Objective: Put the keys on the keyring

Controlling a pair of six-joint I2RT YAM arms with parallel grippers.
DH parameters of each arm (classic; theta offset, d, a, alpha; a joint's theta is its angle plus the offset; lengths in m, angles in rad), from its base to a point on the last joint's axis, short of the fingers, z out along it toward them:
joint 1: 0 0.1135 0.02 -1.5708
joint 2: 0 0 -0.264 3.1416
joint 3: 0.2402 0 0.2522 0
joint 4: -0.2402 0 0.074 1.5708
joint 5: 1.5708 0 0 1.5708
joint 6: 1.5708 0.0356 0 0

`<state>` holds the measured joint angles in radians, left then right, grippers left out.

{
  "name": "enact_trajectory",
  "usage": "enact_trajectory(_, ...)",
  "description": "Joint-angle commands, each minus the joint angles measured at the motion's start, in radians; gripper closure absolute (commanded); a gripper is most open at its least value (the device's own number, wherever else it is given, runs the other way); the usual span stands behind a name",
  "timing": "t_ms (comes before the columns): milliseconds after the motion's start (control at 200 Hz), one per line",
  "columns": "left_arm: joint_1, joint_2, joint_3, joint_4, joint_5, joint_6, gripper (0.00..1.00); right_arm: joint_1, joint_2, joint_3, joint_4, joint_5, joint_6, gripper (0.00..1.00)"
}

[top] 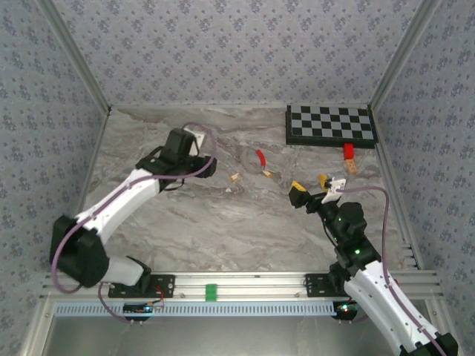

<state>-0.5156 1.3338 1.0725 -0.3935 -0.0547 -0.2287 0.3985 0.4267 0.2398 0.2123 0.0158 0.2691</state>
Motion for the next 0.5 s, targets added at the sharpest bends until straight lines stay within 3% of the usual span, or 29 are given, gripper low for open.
enact_trajectory(0,0.035,-0.122,-0.103,0.139,-0.197,-0.058,0.16,-0.005,0.022,0.022,-0.016,0.063,-0.003,0.01)
enact_trajectory(65,0.057,-0.180,-0.165,0.173,-0.303,-0.085,0.01,-0.007,0.050,0.037,-0.046,0.108,-0.011,0.00)
enact_trajectory(350,0.160,-0.249,-0.379,0.418,-0.583,-0.018,0.00,-0.013,0.267,0.141,-0.127,0.316,-0.028,0.01)
enact_trajectory(495,0.278,-0.226,-0.476,0.569,-0.544,0.061,0.00,-0.036,0.392,0.189,-0.117,0.408,-0.102,0.01)
